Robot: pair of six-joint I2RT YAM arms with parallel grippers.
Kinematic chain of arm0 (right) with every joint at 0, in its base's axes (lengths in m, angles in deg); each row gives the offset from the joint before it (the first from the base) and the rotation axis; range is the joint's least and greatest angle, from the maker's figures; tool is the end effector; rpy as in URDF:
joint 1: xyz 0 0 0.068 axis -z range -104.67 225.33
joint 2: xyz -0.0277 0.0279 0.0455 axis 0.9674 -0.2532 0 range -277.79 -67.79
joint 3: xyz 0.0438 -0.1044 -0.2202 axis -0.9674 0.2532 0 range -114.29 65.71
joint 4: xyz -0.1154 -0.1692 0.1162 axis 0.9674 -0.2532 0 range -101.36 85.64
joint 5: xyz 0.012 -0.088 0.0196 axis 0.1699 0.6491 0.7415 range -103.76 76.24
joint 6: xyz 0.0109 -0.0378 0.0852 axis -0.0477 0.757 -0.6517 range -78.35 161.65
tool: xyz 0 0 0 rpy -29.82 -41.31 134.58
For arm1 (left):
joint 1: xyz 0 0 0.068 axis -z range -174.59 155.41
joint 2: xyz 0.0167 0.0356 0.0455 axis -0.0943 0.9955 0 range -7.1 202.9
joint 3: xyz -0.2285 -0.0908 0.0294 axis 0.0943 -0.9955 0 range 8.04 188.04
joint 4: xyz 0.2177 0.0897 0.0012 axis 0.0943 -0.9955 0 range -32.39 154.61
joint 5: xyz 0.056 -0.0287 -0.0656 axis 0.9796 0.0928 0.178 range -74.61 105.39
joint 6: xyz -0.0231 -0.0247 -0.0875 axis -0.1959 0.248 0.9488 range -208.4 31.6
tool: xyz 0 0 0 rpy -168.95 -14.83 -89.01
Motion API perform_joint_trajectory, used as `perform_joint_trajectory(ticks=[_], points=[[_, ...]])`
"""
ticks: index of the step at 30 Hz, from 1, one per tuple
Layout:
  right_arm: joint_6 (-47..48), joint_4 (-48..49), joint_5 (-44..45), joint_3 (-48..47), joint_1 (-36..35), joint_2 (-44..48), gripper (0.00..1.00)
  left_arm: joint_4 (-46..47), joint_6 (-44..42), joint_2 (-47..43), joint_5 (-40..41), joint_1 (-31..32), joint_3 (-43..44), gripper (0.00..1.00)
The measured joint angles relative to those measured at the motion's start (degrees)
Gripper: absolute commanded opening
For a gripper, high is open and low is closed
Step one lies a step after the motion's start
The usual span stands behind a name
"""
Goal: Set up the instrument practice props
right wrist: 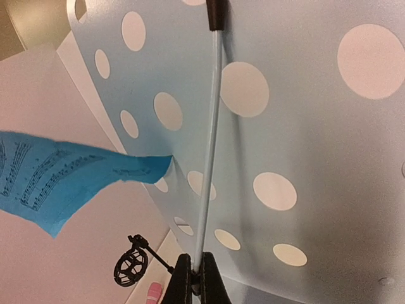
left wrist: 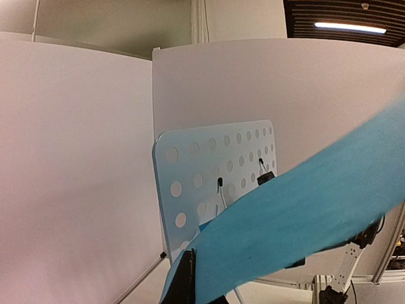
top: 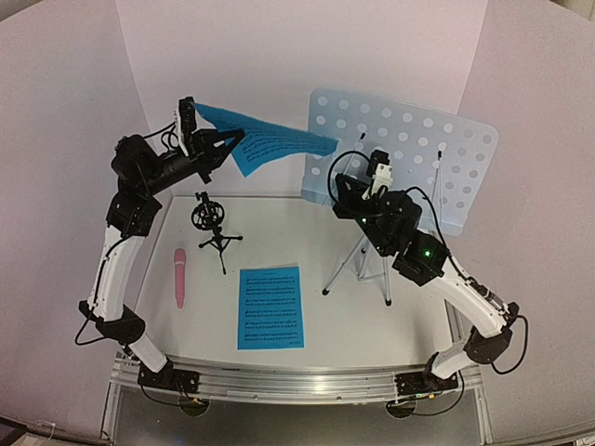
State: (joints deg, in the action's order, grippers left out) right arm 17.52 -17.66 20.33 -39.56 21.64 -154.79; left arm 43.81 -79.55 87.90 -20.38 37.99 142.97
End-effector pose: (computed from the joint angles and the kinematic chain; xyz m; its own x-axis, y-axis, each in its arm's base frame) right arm 0.2387 0.2446 0.4885 -0.0908 0.4482 -0.8893 -0.3282 0.8296 0.4516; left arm 0.2291 -0.2051 0.5826 0.1340 -0.2340 -0.9630 0.9340 0.3545 0.0438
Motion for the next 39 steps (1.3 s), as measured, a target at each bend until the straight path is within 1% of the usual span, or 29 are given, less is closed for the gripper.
perform_joint_trajectory(ticks=[8,14,21,29,34,39], points=[[0.33,6.7,-0.55,5.3,0.02,1.87,0.0,3.37,4.44,2.65,0.42,0.32,0.81,0.0],[1.42,9.47,-1.86,7.39,0.04,2.7,0.0,6.19,7.25,4.44,1.69,1.94,1.18,0.0],[3.06,12.7,-3.85,9.27,0.47,3.03,0.0,10.77,13.7,9.18,5.5,2.26,7.25,0.0],[3.68,13.8,-4.89,10.11,0.68,3.22,0.0,16.66,17.76,13.21,7.89,2.48,14.85,0.0],[4.26,14.01,-5.94,10.2,0.84,3.23,0.0,19.65,18.62,13.67,8.47,3.64,15.72,0.0],[5.21,13.99,-7.8,10.2,1.05,3.23,0.0,20.43,18.65,14.36,8.5,5.89,15.43,0.0]])
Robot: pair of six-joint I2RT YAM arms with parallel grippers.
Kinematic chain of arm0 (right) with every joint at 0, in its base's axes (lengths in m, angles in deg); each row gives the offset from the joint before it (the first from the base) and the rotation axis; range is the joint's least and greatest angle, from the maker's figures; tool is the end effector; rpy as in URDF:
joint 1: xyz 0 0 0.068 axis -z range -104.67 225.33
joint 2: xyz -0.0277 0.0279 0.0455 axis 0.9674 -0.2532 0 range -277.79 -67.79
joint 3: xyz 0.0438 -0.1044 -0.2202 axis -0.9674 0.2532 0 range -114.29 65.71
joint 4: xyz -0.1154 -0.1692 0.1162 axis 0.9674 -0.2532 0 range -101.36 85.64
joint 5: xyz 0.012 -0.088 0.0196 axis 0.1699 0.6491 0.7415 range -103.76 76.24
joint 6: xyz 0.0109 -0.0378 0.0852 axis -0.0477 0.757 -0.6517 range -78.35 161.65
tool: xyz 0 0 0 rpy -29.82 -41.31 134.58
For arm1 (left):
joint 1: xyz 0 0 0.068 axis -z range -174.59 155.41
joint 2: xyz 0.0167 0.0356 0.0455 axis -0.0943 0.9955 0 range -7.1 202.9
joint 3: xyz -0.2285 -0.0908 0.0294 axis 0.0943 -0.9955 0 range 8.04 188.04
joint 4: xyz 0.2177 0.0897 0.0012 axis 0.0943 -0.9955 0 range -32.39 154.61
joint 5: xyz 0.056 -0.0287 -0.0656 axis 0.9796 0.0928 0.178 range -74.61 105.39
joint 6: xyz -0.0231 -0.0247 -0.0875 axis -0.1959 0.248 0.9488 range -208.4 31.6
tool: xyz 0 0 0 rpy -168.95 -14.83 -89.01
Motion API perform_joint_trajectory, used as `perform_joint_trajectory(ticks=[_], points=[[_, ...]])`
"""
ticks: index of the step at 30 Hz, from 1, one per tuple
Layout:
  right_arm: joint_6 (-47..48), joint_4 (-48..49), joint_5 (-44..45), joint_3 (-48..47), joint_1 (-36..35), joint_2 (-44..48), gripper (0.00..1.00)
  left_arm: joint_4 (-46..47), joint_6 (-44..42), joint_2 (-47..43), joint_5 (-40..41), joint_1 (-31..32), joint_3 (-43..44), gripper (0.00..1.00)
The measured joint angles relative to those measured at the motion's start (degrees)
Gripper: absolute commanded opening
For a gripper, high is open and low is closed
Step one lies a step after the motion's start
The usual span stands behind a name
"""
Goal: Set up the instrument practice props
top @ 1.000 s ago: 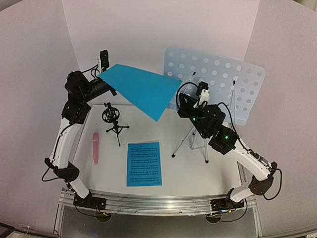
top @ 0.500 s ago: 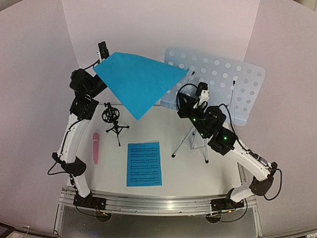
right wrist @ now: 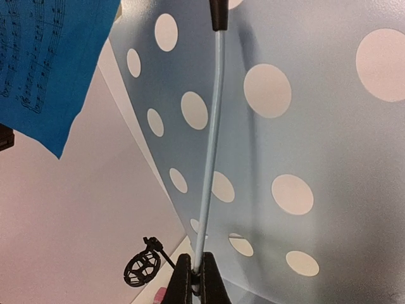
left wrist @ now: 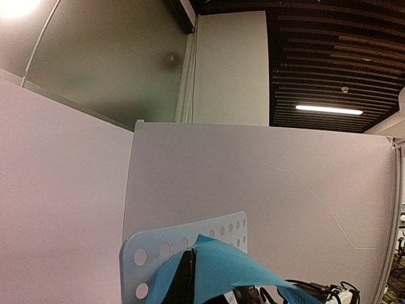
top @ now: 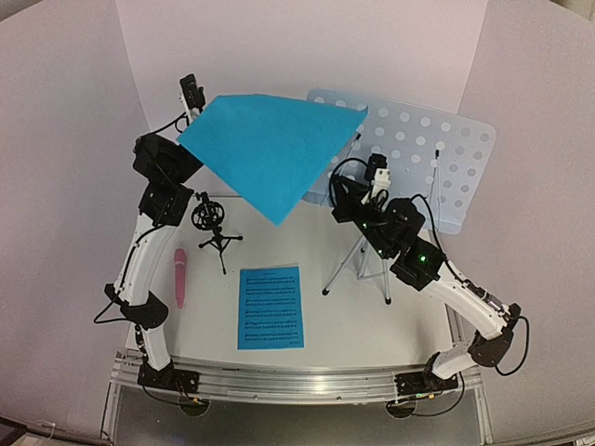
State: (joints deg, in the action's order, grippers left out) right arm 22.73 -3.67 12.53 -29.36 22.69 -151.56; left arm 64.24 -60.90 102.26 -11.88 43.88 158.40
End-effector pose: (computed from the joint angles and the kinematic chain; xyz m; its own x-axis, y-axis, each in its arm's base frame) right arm 0.2373 0.2490 0.4825 -0.0266 0.4443 -0.8955 -0.4663 0.7869 0.4043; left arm 0.2394 -0.2397 0.6228 0.0711 -0.5810 -0.8108 0.9674 0.2382 -0.0858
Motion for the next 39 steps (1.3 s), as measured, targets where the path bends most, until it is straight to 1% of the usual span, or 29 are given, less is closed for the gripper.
perform_joint_trajectory(ticks=[6,10,20,30,35,39], points=[[0.9,-0.25,-3.01,-0.31,0.0,-0.29,0.0,0.25,-0.19,1.21,0.0,1.57,-0.48,0.0],[1.12,-0.75,-4.36,-0.96,0.0,-0.72,0.0,-1.72,-0.56,1.31,0.04,1.74,-1.65,0.0],[1.3,-0.77,-4.68,-0.98,0.0,-0.72,0.0,-13.35,-3.96,1.8,0.44,1.74,-1.5,0.0],[1.29,-1.28,-4.41,-0.98,0.0,-0.58,0.0,-29.82,-10.12,4.49,0.46,1.74,1.49,0.0],[1.25,-1.96,-3.78,-0.98,0.0,-0.18,0.0,-34.59,-12.93,5.55,0.45,1.77,2.92,0.0],[1.06,-2.29,-3.59,-0.99,0.0,-0.09,0.0,-35.83,-15.16,6.25,0.37,1.78,4.47,0.0]])
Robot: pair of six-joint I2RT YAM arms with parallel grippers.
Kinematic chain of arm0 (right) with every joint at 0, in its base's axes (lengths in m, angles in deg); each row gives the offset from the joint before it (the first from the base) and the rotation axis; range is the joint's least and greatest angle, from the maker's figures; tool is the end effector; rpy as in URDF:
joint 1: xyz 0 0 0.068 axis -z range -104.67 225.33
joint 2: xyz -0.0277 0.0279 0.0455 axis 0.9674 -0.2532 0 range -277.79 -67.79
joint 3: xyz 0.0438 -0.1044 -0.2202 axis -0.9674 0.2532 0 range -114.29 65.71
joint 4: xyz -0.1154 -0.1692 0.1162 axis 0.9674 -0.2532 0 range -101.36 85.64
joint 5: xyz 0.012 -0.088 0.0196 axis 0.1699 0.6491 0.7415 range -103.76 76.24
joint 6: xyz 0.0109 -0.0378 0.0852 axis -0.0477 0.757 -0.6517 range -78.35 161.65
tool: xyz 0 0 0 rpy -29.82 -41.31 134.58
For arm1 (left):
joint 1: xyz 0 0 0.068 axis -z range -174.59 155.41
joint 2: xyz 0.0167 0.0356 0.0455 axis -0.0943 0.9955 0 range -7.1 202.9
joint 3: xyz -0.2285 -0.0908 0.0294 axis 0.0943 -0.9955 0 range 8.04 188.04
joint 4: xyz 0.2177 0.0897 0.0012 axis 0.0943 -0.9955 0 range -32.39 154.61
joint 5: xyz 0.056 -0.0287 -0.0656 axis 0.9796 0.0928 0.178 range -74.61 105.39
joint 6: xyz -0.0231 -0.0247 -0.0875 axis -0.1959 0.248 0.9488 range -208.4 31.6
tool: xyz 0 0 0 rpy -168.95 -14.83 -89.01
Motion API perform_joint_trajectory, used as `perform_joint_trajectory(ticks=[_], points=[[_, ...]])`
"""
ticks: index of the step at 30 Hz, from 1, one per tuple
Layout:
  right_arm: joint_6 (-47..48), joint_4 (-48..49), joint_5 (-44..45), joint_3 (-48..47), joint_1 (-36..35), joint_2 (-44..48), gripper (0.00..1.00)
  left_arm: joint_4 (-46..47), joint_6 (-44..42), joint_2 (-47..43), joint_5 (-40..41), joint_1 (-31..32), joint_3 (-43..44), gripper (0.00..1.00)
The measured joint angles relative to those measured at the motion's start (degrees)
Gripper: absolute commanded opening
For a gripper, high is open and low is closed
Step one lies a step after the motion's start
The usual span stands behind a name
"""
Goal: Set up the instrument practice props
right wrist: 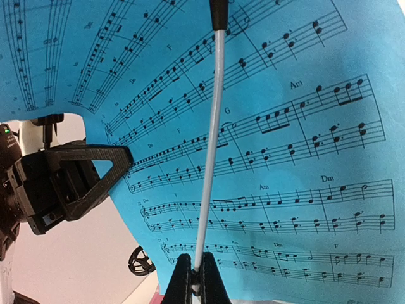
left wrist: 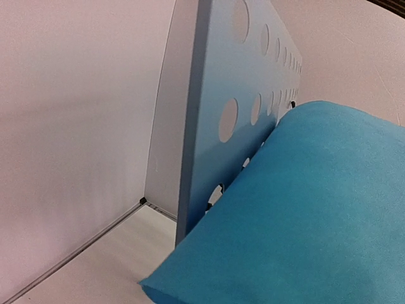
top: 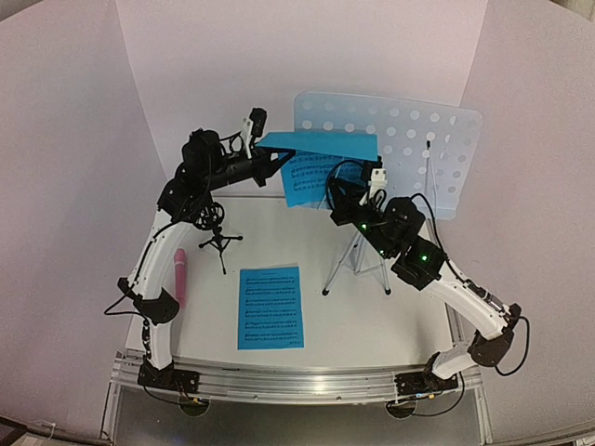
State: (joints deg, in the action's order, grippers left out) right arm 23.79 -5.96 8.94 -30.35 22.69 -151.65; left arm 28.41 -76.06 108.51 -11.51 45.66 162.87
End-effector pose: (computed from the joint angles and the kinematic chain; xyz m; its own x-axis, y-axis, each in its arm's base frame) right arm 0.2345 0.2533 0.4825 -0.0480 0.4034 -0.9138 -0.5131 0.7750 0.3691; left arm 0.2823 -0.2892 0.5196 -0.1576 -0.1166 -0.9806 0.9084 0.3724 -0.1902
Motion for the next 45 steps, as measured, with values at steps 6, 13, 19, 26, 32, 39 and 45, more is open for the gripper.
perform_joint_trajectory(ticks=[6,13,19,26,32,39,45], points=[[-0.23,-0.65,0.03,-0.29,0.0,0.0,0.0,-0.33,-4.13,0.87,-0.98,0.36,1.92,0.0],[-0.67,-1.6,0.03,-0.37,0.0,0.34,0.0,0.44,-11.08,1.85,-2.85,2.16,2.33,0.0],[-0.88,-2.26,0.11,-0.39,0.0,0.71,0.0,1.75,-13.98,2.4,-3.59,2.71,2.33,0.0],[-0.88,-2.5,0.09,-0.48,0.0,0.74,0.0,6.29,-14.06,2.92,-5.36,2.71,2.33,0.0],[-0.88,-2.83,0.09,-0.69,0.0,0.74,0.0,6.83,-14.02,3.45,-7.63,2.71,2.33,0.0],[-0.87,-2.98,0.05,-0.71,0.0,0.76,0.0,5.72,-15.29,3.96,-8.78,2.71,2.19,0.0],[-0.88,-3.0,0.03,-0.7,0.0,0.76,0.0,6.31,-19.22,3.96,-8.83,2.71,2.19,0.0]])
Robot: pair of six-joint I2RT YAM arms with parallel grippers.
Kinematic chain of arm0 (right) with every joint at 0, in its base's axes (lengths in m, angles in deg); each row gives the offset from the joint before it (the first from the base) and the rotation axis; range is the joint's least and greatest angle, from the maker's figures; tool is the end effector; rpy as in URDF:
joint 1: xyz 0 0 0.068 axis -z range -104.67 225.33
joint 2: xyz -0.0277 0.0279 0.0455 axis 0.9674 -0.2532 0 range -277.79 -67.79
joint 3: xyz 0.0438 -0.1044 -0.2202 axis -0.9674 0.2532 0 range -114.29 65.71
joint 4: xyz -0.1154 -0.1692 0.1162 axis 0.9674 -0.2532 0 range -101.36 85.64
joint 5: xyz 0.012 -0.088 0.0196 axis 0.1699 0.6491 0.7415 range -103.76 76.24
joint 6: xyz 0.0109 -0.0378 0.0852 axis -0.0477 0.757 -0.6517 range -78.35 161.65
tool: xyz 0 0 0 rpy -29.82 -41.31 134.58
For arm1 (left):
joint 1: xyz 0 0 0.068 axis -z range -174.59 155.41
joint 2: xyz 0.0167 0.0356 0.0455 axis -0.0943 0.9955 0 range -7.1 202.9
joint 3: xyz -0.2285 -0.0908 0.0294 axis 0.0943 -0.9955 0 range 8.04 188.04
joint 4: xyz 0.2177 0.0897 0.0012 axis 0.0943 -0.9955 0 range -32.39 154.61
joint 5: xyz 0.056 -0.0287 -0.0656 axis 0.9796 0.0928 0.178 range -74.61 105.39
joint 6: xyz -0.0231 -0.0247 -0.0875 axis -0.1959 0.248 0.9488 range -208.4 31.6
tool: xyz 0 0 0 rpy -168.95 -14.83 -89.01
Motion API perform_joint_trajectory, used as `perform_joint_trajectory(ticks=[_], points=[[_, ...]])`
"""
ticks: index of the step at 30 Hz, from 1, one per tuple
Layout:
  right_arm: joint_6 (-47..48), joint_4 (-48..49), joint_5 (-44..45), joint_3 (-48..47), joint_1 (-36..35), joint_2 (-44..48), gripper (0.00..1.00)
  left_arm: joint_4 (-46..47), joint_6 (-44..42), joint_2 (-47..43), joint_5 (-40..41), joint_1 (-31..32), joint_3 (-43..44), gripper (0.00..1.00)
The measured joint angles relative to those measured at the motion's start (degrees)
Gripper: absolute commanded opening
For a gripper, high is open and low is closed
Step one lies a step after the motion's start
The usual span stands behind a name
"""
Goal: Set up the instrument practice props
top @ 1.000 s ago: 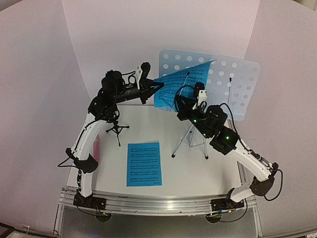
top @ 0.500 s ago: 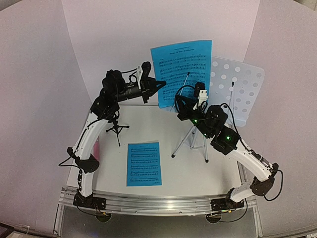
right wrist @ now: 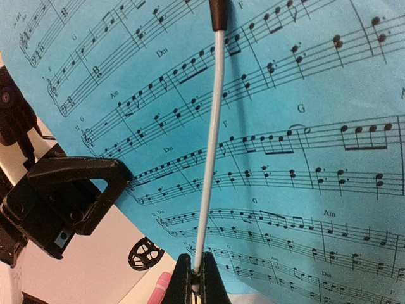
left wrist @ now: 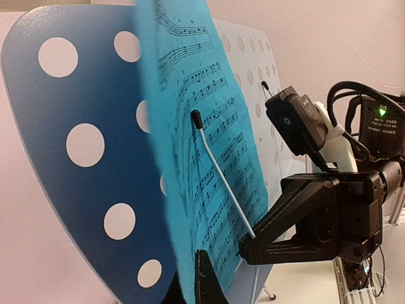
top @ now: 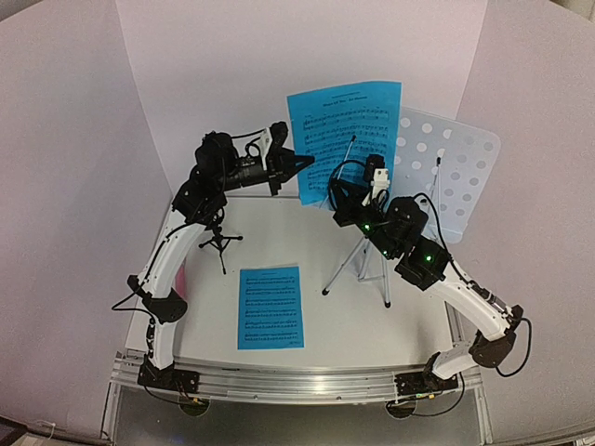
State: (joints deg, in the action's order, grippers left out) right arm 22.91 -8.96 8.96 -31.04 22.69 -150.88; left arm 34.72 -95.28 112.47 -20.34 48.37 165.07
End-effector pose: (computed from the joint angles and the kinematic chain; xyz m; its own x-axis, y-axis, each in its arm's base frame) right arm 0.2313 0.2491 0.4831 -0.0707 0.3958 -0.9156 -0.5058 0.7769 0.3749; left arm 0.2698 -0.3188 0.5188 0.2127 -0.0654 -0.9749 0.9583 0.2089 0.1950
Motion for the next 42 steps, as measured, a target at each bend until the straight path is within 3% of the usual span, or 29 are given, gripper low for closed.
perform_joint_trajectory(ticks=[12,22,25,37,42], points=[[-0.17,-0.2,-0.07,-0.01,0.0,0.12,0.0,0.56,-10.31,0.0,-2.79,0.0,-0.35,0.0],[-0.24,-0.62,-0.24,0.0,0.0,0.36,0.0,0.96,-12.22,0.0,-5.17,0.0,-0.63,0.0],[-0.28,-0.64,-0.24,0.0,0.0,0.39,0.0,1.17,-11.66,0.0,-5.13,0.0,-1.3,0.1],[-0.67,-1.12,-0.28,0.02,0.0,0.79,0.0,6.12,-6.64,-0.27,-1.51,-0.09,-3.68,0.3],[-0.85,-1.16,-0.28,0.15,0.0,0.87,0.0,7.55,-2.94,-0.7,-0.33,-0.84,-2.06,0.31]])
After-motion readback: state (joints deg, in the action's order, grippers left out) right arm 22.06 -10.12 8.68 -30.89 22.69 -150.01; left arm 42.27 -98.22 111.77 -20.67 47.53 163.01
